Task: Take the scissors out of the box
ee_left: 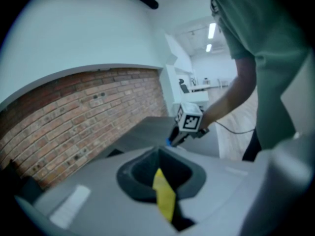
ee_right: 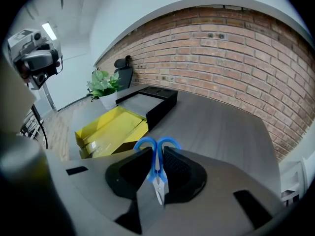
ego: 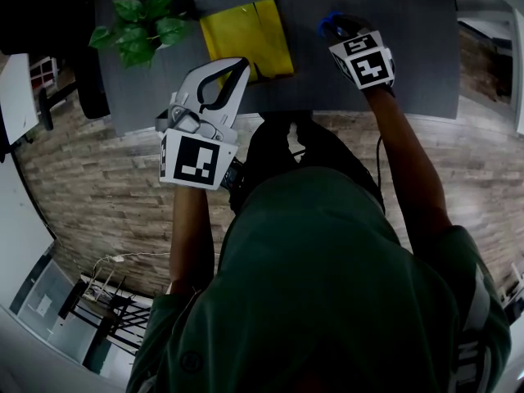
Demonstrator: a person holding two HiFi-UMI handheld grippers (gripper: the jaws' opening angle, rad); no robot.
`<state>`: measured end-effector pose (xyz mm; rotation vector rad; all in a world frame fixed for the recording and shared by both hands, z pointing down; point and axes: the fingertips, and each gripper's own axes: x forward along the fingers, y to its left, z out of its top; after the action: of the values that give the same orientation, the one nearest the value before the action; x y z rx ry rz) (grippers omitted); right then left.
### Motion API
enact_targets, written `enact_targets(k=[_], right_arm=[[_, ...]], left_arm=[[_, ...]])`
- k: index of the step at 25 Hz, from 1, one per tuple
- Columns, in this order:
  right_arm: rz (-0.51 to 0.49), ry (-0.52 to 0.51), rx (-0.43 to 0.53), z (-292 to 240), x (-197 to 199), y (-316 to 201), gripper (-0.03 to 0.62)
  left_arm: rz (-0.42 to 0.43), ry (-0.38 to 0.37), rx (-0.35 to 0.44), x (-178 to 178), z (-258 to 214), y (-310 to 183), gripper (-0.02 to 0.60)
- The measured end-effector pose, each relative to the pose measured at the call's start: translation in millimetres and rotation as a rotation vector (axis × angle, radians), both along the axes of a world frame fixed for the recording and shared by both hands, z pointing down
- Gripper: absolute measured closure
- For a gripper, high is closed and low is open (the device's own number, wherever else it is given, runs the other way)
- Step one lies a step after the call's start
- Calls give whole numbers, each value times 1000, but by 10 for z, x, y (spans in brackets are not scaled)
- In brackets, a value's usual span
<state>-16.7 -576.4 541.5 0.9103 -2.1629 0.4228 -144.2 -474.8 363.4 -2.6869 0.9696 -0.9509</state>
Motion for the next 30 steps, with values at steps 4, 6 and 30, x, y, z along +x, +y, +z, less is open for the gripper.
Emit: enact_targets(k=[4,6,30], right_arm=[[2,-3,-2,59,-38,-71,520],[1,1,-8,111,-49,-99,520],[-7,21,-95,698,-91,-297,520]], left_arm=[[-10,-1,-13,-38,47,0,581],[-20,-2,-28,-57,83,13,581],[-6,-3,-45,-60,243,-152,581]])
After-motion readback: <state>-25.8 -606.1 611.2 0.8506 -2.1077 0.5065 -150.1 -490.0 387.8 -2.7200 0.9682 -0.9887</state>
